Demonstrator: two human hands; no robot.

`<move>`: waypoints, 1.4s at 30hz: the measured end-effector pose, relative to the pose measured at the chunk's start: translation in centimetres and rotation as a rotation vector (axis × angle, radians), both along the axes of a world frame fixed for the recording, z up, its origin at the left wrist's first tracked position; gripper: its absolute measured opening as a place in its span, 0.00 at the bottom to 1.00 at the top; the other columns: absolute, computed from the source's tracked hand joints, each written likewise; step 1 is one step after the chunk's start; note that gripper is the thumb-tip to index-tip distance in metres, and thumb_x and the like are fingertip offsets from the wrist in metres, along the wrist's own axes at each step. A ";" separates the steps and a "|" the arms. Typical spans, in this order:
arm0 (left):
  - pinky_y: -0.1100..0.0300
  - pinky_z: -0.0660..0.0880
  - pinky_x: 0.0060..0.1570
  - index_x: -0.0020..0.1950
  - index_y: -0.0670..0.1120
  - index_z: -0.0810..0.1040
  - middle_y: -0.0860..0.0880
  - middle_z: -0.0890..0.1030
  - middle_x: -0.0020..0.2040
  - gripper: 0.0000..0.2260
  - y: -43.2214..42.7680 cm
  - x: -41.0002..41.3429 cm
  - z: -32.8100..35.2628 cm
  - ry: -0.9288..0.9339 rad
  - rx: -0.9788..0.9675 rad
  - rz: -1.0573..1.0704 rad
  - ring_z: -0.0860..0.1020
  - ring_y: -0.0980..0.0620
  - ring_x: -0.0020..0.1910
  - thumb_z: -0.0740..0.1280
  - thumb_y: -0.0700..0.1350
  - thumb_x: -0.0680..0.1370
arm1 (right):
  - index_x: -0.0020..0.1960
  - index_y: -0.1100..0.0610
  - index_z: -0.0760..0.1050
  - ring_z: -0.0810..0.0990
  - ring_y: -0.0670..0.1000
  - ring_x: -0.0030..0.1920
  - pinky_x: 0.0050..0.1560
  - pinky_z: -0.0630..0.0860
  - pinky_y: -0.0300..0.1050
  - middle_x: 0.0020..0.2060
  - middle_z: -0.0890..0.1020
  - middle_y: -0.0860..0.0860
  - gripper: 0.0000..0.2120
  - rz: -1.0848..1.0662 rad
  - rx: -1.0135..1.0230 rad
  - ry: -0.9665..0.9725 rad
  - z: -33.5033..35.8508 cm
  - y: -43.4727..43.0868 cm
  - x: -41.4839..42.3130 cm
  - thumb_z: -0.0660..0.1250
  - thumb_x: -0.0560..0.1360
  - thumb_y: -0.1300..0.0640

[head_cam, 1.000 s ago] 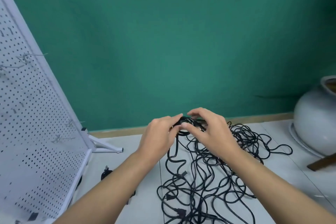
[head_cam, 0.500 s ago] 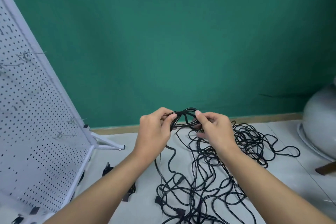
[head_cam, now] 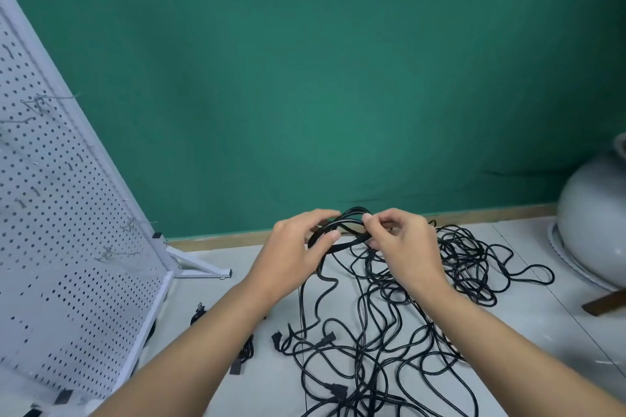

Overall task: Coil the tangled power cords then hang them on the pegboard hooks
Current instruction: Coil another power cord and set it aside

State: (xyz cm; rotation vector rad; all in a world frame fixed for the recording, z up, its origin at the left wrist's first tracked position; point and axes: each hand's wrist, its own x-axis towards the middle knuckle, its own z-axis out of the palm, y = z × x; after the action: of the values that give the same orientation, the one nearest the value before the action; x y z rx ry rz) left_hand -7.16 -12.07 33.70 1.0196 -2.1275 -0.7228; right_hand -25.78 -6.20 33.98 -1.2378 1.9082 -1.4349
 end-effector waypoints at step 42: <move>0.58 0.82 0.39 0.41 0.46 0.82 0.46 0.69 0.30 0.16 -1.3 1.9 -1.4 0.109 0.354 0.105 0.70 0.50 0.29 0.64 0.51 0.84 | 0.68 0.54 0.78 0.77 0.48 0.50 0.51 0.68 0.39 0.53 0.83 0.49 0.15 0.306 0.149 0.544 -0.7 -0.9 -4.0 0.66 0.83 0.52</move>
State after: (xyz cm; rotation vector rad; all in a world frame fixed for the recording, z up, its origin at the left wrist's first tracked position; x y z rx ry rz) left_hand -5.29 -13.33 32.30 1.2344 -1.8758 -1.1023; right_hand -29.82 -7.12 33.31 -1.8859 1.9848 -0.8363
